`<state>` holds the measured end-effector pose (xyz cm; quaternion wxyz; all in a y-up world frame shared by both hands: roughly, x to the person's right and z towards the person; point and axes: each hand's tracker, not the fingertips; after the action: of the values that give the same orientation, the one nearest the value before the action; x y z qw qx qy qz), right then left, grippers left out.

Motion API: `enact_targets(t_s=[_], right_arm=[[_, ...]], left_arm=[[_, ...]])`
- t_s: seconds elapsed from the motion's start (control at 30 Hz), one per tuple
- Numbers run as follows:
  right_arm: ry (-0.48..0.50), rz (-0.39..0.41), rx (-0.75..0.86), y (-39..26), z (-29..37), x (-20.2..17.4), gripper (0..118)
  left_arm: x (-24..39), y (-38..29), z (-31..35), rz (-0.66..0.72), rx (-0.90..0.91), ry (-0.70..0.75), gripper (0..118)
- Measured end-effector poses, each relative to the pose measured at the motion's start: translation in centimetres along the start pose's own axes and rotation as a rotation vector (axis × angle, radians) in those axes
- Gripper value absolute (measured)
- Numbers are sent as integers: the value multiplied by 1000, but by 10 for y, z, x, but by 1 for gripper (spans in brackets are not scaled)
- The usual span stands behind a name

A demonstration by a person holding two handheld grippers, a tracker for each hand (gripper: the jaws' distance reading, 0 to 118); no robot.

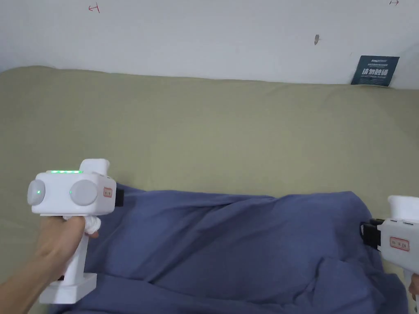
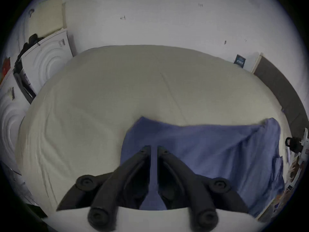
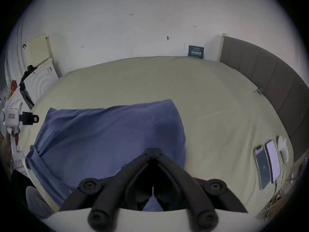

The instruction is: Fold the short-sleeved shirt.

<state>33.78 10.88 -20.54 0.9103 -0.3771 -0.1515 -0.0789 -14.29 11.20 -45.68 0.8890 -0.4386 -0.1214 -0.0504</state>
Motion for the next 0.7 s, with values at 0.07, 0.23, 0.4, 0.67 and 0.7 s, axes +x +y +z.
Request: enact_targets(t_s=[0.07,0.23,0.4,0.67,0.7], right_arm=[[-18,14,-12,7,-15,5,0],[-44,22,-31,19,-38,19,0],[-70,30,-55,31,-50,27,0],[-63,-29,-130,61,-73,25,115],[-76,-12,-28,68,-77,24,108]], left_arm=[[1,12,-19,-23,-7,44,104],[4,22,-60,-45,-99,132,114],[5,17,-58,-20,-108,28,85],[9,15,-51,-40,-74,36,3],[11,16,-51,-36,-74,37,3]])
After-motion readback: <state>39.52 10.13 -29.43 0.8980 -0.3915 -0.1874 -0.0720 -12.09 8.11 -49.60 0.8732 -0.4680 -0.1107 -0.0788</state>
